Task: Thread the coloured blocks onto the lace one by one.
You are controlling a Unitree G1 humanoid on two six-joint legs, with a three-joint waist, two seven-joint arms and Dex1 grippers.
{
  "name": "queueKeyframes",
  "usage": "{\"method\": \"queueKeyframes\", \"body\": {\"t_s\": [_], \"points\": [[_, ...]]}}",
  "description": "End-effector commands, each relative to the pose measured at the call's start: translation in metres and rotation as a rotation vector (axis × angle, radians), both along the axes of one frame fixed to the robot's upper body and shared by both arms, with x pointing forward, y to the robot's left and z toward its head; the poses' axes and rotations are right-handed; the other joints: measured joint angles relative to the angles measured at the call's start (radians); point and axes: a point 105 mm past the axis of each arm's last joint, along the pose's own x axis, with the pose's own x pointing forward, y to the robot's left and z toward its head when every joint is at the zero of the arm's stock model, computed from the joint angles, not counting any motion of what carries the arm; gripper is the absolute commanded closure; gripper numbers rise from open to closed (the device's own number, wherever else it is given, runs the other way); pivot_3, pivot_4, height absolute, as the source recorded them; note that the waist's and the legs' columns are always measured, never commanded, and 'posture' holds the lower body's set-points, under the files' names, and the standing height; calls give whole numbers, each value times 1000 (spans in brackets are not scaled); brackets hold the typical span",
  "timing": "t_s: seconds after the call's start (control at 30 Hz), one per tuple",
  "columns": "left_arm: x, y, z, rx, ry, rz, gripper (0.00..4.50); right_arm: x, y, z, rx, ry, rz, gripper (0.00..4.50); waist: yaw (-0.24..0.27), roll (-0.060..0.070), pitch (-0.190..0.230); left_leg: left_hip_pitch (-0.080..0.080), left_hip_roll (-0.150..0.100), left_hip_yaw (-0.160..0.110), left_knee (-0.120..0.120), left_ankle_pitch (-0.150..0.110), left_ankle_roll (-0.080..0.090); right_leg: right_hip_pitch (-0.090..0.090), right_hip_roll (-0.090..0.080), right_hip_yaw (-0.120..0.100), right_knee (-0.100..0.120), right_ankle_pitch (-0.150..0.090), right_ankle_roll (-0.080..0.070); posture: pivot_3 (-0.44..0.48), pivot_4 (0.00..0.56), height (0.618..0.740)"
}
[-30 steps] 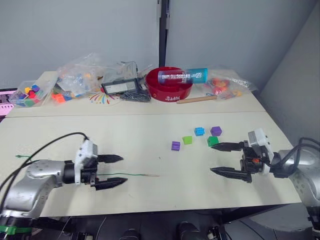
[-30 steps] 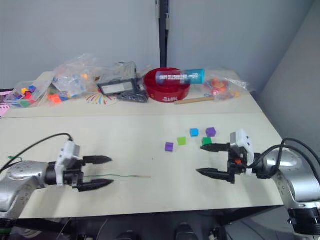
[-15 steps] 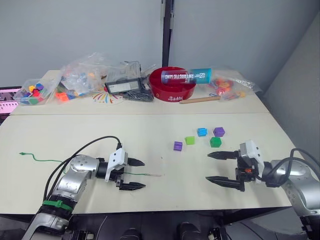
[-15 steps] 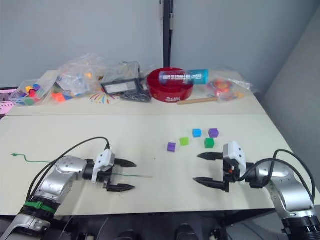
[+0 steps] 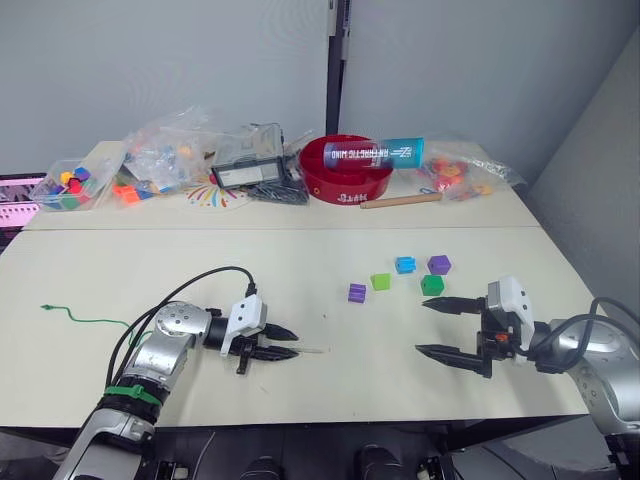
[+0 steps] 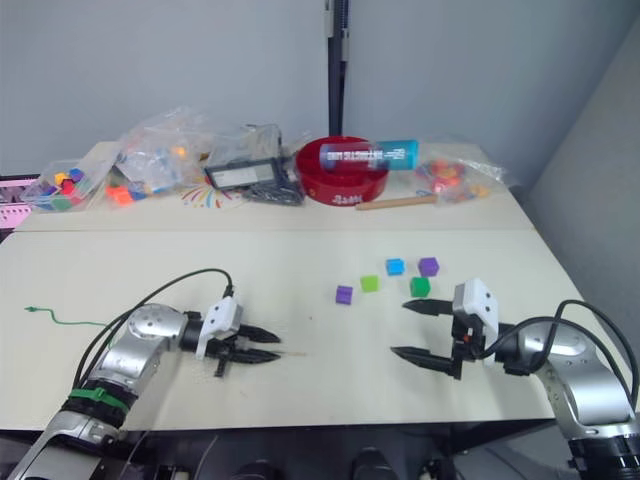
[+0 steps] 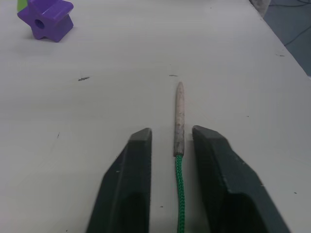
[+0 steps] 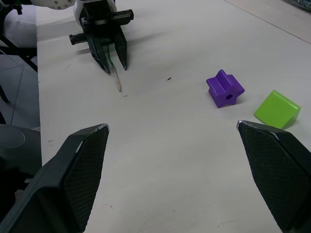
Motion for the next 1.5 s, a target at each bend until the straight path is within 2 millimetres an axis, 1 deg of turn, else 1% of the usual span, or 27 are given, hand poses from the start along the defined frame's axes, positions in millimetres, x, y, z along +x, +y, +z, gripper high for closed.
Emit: {"method": "queueKeyframes", "body": {"t_s": [0.03, 0.2, 0.37, 0.5, 0.67, 0.7, 0.8, 0.9, 1.03, 1.2, 1.33, 1.4, 1.5], "points": [[-14, -4, -18, 54, 74, -61, 4464, -1, -1, 10, 13, -60, -7, 0, 0, 0, 0, 0, 0, 0, 0, 0, 0, 0, 0, 0, 0, 0, 0, 0, 150, 740], [-12, -4, -11, 38, 61, -62, 4464, -2, 1, 7, 23, -61, -16, 0, 0, 0, 0, 0, 0, 0, 0, 0, 0, 0, 0, 0, 0, 0, 0, 0, 150, 740], [-4, -2, 5, 8, 18, -25, 4464, 0, 0, 7, 49, -80, -77, 0, 0, 0, 0, 0, 0, 0, 0, 0, 0, 0, 0, 0, 0, 0, 0, 0, 150, 740], [-4, 4, 22, -18, -17, 29, 4464, -1, 1, 2, 84, -78, -190, 0, -1, 0, 0, -1, 0, -1, 0, 0, 0, -1, 0, 0, 0, 0, 0, 0, 150, 740], [-10, 15, 40, -25, -45, 90, 4464, 1, 4, -4, 110, -93, -366, 0, -3, 0, 0, -1, 0, -1, 0, 0, 0, -2, 0, 0, 1, 0, 0, 0, 150, 740], [-11, 18, 44, -27, -52, 104, 4464, 4, 2, -6, 96, -106, -422, 0, -2, 0, 0, -1, 0, -1, 0, 0, 0, -2, 0, 0, 1, 0, 0, 0, 150, 740], [-15, 22, 51, -31, -63, 127, 4464, 21, -4, -9, 59, -176, -633, 0, -3, 0, 0, -1, 0, -1, 0, 0, 0, -2, 0, 0, 0, 0, 0, 0, 150, 740], [-19, 23, 54, -32, -62, 140, 4464, 35, -8, -12, 48, -221, -831, 0, -4, 0, 0, -1, 0, 0, 0, 0, 0, -2, 0, 0, 0, 0, 0, 0, 150, 740], [-20, 23, 55, -32, -60, 150, 4464, 45, -10, -20, 54, -209, -1002, 0, -3, 0, 0, -1, 0, -1, 0, 0, 0, -3, 0, 0, 1, 0, 0, 0, 150, 740], [-21, 23, 54, -29, -56, 152, 4464, 53, -2, -27, 68, -187, -1088, 0, -4, 0, 0, -2, 0, -1, -1, 0, 0, -3, 0, 0, 0, 0, -1, 0, 150, 740], [-21, 22, 54, -23, -58, 145, 4464, 58, -3, -32, 66, -176, -1144, 0, -6, 0, 0, -2, 1, -1, -1, 0, 0, -3, 0, 0, 0, 0, -1, 0, 150, 740], [-22, 21, 54, -22, -58, 141, 4464, 60, -8, -29, 84, -188, -1181, 0, -6, 0, 0, -2, 0, -1, -1, 0, 0, -3, 0, 0, 0, 0, -1, 0, 150, 740], [-22, 21, 55, -24, -57, 141, 4464, 66, -10, -13, 143, -208, -1167, 0, -6, 1, 0, -2, 0, -1, -1, 0, 0, -3, 0, 0, 0, 0, -1, 0, 150, 740]]}}
